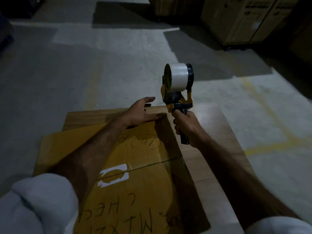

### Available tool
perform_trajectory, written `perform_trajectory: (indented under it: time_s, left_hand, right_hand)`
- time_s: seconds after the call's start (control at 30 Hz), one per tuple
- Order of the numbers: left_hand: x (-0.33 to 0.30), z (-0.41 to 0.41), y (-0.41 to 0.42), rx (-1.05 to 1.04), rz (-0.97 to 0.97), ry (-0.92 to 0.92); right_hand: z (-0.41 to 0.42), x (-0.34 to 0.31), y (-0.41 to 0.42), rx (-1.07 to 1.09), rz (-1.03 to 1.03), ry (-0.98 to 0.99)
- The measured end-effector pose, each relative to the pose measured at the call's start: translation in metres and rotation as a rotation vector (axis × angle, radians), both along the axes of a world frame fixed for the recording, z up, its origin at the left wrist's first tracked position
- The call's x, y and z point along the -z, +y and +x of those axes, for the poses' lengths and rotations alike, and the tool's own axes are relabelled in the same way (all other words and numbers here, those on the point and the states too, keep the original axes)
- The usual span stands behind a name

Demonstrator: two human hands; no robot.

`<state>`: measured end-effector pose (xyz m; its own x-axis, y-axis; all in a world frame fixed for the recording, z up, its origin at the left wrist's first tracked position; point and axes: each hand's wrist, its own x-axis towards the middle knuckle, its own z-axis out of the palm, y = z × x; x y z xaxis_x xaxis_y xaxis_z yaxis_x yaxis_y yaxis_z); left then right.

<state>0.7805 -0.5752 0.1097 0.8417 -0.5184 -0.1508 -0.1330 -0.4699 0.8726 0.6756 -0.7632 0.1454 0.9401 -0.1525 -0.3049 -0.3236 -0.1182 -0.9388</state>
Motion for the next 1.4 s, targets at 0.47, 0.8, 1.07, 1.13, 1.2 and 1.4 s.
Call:
perform_trajectory:
  time_s: [0.47, 0.8, 1.07, 1.13, 1.2, 1.4]
  left_hand:
    - [-0.001, 0.003, 0.0, 0.192, -0.014, 0.104]
    - [0.002, 0.006, 0.001, 0.229, 0.073, 0.136]
    - [0.004, 0.01, 0.002, 0.298, 0.057, 0.112]
    - [0.003, 0.009, 0.001, 0.279, 0.041, 0.143]
    - [0.003, 0.01, 0.001, 0.302, 0.024, 0.151]
    - [-0.001, -0.002, 0.002, 0.296, -0.003, 0.012]
  right_hand:
    - [-0.027, 0.02, 0.008, 0.034, -0.113, 0.0]
    - [-0.039, 0.014, 0.008, 0.027, -0.065, 0.025]
    - [-0.074, 0.001, 0.008, 0.039, -0.028, 0.08]
    - [-0.096, -0.002, 0.006, 0.051, -0.01, 0.089]
    - [-0.119, -0.003, 0.005, 0.05, -0.007, 0.09]
    - [-0.142, -0.007, 0.008, 0.083, -0.009, 0.106]
